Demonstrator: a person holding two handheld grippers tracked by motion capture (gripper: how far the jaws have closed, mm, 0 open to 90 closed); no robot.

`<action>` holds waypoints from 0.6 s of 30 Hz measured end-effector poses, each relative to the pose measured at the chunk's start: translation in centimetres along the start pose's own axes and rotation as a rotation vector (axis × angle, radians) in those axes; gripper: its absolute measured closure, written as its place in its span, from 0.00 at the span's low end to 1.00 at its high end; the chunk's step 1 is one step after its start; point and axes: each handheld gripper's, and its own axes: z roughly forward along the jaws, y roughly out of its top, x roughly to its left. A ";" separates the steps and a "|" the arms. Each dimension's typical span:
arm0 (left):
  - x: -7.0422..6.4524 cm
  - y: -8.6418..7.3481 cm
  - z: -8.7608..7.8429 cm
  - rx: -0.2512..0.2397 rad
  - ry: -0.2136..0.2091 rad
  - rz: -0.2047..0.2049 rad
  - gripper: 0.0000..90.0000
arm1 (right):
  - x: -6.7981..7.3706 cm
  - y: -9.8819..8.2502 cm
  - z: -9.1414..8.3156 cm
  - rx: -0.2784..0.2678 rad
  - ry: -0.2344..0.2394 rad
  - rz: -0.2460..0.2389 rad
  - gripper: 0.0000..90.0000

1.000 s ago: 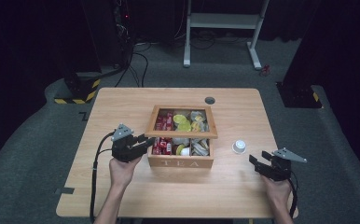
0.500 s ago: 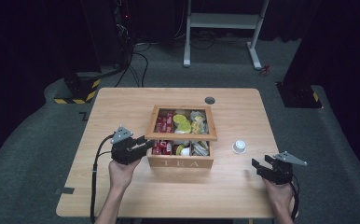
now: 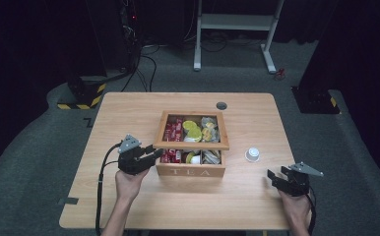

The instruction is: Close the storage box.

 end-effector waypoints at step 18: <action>-0.1 -0.9 0.3 0.005 -0.005 0.003 0.69 | 0.6 0.1 0.6 0.076 -0.071 -0.057 0.39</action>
